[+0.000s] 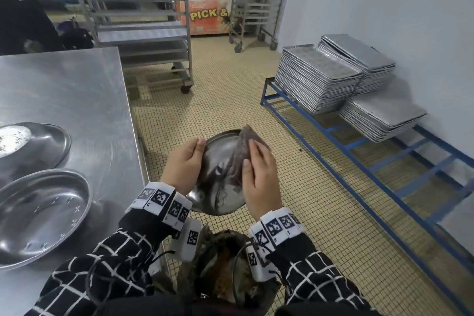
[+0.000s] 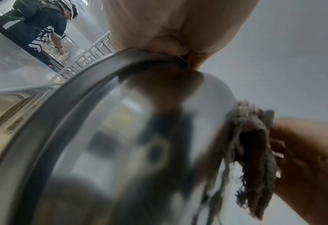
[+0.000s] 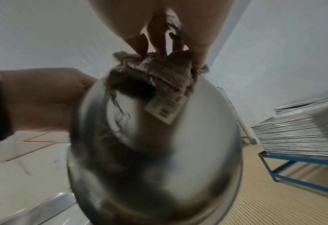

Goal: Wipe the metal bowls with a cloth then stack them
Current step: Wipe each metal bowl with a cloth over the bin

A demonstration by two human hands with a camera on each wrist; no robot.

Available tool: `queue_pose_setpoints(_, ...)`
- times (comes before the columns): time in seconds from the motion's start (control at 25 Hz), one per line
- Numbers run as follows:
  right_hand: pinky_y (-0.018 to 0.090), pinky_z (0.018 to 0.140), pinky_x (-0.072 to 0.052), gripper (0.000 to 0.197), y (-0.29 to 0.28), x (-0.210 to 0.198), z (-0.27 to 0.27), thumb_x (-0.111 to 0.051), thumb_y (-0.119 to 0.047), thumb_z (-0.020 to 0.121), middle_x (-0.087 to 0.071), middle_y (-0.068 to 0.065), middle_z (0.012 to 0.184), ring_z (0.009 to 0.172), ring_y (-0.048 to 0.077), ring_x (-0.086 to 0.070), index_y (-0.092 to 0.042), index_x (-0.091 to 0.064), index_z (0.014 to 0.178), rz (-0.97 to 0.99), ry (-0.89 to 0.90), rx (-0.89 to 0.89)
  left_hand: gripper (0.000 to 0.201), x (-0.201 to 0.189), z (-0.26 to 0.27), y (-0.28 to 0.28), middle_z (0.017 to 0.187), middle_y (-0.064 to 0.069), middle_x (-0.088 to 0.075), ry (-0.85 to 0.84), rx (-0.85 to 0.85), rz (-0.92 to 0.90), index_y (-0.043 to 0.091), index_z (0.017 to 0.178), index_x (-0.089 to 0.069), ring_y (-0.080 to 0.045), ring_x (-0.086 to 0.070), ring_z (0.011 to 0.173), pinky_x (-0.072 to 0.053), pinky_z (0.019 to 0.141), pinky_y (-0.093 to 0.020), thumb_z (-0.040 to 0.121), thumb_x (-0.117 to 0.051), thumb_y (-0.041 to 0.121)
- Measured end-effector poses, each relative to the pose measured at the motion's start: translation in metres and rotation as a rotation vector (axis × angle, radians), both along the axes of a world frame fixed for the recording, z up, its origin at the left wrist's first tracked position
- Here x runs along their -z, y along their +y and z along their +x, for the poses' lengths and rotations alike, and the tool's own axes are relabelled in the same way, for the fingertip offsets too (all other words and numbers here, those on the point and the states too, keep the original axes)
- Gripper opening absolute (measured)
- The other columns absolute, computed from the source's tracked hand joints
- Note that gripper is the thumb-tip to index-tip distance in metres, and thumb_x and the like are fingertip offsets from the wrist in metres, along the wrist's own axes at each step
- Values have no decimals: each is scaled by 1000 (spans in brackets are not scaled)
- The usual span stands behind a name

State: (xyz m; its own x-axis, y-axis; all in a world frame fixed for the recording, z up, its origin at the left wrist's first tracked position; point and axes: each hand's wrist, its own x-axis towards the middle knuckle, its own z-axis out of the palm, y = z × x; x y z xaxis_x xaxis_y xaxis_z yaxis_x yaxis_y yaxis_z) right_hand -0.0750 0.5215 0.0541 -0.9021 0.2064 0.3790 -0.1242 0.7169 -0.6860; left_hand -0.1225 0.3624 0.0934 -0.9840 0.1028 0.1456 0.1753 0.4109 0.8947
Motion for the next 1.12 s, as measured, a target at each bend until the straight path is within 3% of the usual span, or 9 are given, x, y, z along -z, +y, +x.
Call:
queue_pose_setpoints(0.12,40,115,-22,49,-20,-5,1,-32,-36,98,-41,4,145,140,21,-24,-13,-44,139,252,156,-73,34,0,4,8,63,1,-55,8,22,2,19,69,-52,-11,-47,56,-39,55,-20,100,-41,26)
queue_pose_setpoints(0.24,45,114,-25,48,-25,-6,-8,-31,-37,98,-44,3,142,139,21,-27,-12,-48,136,243,199,34,35,-1,10,14,61,3,-54,60,32,-1,23,66,-50,-13,-47,56,-40,56,-25,100,-42,25)
queue_pose_setpoints(0.36,41,101,-44,51,-14,-6,-15,-22,-42,99,-41,2,141,131,21,-40,-16,-44,136,-88,108,208,37,0,13,13,57,4,-48,72,21,9,21,64,-47,-14,-42,54,-36,56,-27,100,-40,28)
queue_pose_setpoints(0.48,25,72,-53,38,16,6,-16,-25,-37,101,-57,2,108,101,19,-59,-19,-54,118,-695,-170,309,38,8,8,3,61,-2,-50,2,-23,98,13,71,-53,-19,-45,59,-41,62,-37,100,-40,33)
queue_pose_setpoints(0.6,34,81,-54,41,39,25,-9,-28,-39,101,-60,6,115,104,25,-59,-19,-54,126,-909,-356,224,37,17,6,-4,69,-7,-55,-33,-39,149,13,78,-57,-26,-51,66,-46,71,-44,100,-39,36)
queue_pose_setpoints(0.72,26,77,-48,37,45,20,-1,-27,-37,102,-58,-5,110,90,10,-56,-21,-50,128,-747,-346,208,32,25,-1,-5,86,-11,-61,-71,-6,107,13,91,-57,-30,-57,81,-47,82,-42,101,-36,34)
queue_pose_setpoints(0.8,23,73,-46,32,50,3,2,-27,-38,102,-58,-8,96,79,4,-54,-24,-51,117,-642,-319,194,24,29,-6,-7,85,-3,-57,-50,37,42,20,89,-54,-22,-54,81,-47,83,-41,101,-36,30)
queue_pose_setpoints(0.96,18,67,-46,37,62,-10,-9,-29,-40,99,-61,-3,92,84,12,-60,-16,-56,108,-256,-247,40,24,25,-1,-3,97,6,-60,-69,151,-28,21,113,-56,-13,-59,91,-51,82,-33,99,-40,32)
queue_pose_setpoints(1.12,19,79,-41,39,55,-13,-17,-33,-36,99,-56,4,102,94,11,-47,-8,-58,111,138,-209,-160,22,18,3,7,83,6,-62,-44,276,-210,28,88,-58,-15,-58,79,-43,71,-24,99,-39,34)
